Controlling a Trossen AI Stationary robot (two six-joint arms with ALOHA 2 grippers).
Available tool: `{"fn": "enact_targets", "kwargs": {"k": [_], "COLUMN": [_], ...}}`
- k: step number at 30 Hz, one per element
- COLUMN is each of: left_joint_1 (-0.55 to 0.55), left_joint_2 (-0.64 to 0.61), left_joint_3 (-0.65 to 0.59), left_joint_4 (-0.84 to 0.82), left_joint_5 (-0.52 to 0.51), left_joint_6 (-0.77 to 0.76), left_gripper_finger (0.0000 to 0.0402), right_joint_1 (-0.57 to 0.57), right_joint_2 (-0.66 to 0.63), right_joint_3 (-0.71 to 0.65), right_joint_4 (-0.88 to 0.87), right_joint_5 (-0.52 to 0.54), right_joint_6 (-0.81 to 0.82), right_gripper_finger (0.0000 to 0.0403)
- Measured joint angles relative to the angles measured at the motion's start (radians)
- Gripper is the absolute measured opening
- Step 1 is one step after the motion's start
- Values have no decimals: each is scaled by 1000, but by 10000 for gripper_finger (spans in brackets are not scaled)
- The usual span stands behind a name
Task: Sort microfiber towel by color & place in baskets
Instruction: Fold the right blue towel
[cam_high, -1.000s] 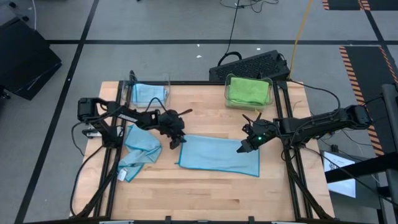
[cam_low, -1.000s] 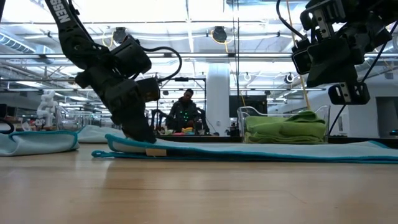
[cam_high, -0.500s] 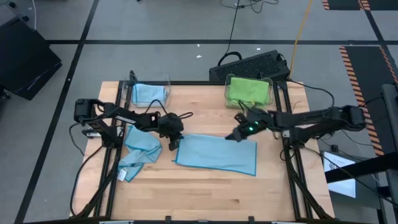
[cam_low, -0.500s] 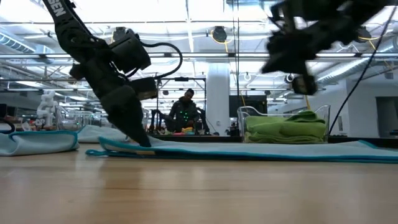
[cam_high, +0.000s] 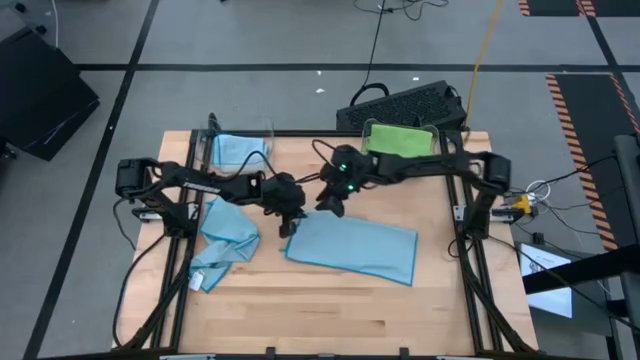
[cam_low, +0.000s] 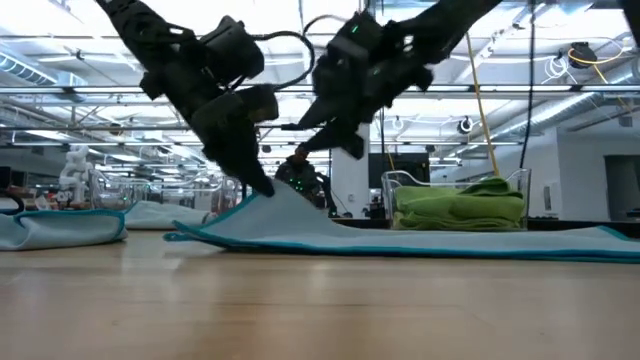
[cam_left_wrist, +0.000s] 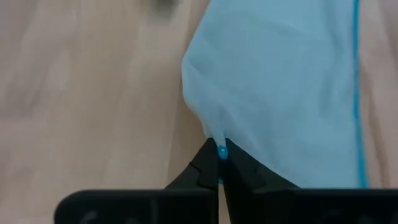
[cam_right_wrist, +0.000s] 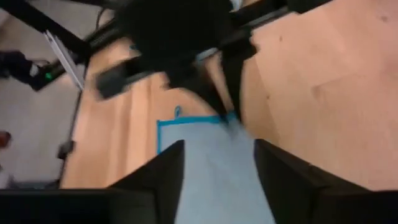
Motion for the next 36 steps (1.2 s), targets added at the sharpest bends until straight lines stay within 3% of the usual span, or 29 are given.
{"fn": "enact_targets", "kwargs": {"k": [6, 12, 17, 23, 31, 36], "left_joint_1": [-10, -12, -13, -13, -13, -13], "left_joint_2": [0, -1, -1, -1, -2, -2], "left_joint_3": [65, 100, 107, 107, 107, 107], "left_joint_4": [-47, -67, -61, -57, -55, -55], "left_joint_5": [-4, -8, -26, -29, -22, -22], "left_joint_6": [21, 21, 18, 6, -10, -24], "left_gripper_finger": [9, 14, 7, 16, 10, 13], "right_joint_1": [-42, -56, -47, -31, -17, -16], "right_joint_2": [96, 146, 152, 152, 167, 167], "right_joint_3": [45, 44, 44, 44, 43, 43], "right_joint_4": [-2, 2, 3, 42, 77, 75], "right_joint_5": [-66, -162, -175, -199, -207, -205], "right_joint_6": [-201, -347, -410, -414, -395, -406], "right_gripper_finger": [238, 223, 202, 154, 26, 24]}}
